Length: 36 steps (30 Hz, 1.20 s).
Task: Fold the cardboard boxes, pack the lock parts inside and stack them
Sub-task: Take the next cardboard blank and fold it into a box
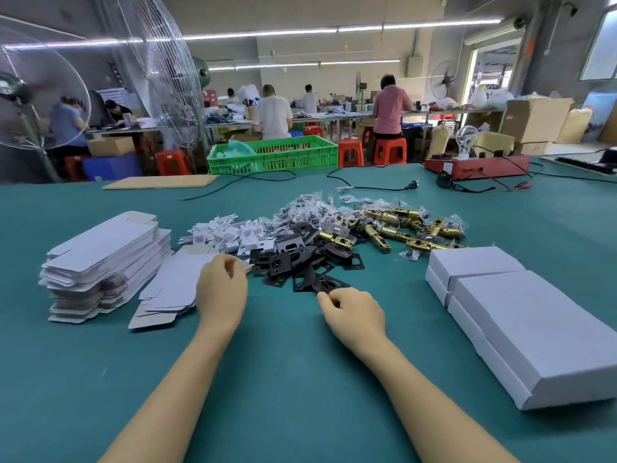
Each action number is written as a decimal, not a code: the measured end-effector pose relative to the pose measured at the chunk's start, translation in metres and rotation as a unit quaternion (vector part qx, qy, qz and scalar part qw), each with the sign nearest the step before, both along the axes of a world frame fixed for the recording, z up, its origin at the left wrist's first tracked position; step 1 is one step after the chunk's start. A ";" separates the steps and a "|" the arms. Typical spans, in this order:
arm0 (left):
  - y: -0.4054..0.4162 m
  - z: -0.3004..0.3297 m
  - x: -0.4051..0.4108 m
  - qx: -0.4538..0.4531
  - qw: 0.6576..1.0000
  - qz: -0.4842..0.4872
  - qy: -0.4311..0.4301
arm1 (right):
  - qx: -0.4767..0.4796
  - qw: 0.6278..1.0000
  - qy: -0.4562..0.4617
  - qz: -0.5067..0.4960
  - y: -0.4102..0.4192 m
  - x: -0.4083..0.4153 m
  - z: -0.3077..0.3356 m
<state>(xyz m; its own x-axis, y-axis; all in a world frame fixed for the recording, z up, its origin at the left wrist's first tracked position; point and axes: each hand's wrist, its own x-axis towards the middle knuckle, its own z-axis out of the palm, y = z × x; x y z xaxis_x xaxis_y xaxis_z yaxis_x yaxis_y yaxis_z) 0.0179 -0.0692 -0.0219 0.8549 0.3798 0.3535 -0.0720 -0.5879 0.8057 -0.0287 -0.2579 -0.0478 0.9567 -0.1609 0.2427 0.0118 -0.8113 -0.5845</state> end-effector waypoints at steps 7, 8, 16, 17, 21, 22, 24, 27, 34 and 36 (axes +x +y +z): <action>0.046 -0.025 0.011 0.283 0.918 0.112 0.254 | 0.006 1.000 0.005 -0.003 0.000 0.002 0.000; 0.047 -0.027 0.011 0.291 0.912 0.106 0.268 | 0.008 1.000 0.004 -0.004 0.001 0.002 0.000; 0.032 -0.021 -0.001 0.404 0.881 0.144 0.200 | 0.032 0.999 0.000 -0.017 0.003 0.003 -0.001; 0.031 -0.021 -0.004 0.397 0.892 0.141 0.166 | 0.038 0.999 0.000 -0.018 0.003 0.004 -0.001; 0.015 -0.016 -0.021 0.347 0.922 0.109 -0.131 | 0.066 0.997 0.000 -0.027 0.002 0.005 -0.001; 0.006 -0.013 -0.028 0.351 0.910 0.094 -0.201 | 0.084 0.996 0.000 -0.020 0.002 0.005 0.000; -0.016 -0.014 -0.042 0.367 0.886 0.041 -0.279 | 0.182 0.983 -0.009 0.005 0.004 0.002 0.004; -0.045 -0.022 -0.057 0.400 0.851 -0.078 -0.330 | 0.329 0.940 -0.078 0.054 0.006 -0.001 0.008; -0.067 -0.031 -0.063 0.287 0.931 -0.201 -0.106 | 0.532 0.841 -0.074 0.066 -0.005 0.003 0.012; -0.070 -0.029 -0.063 0.228 0.954 -0.188 -0.051 | 0.557 0.825 -0.056 0.074 -0.004 0.003 0.013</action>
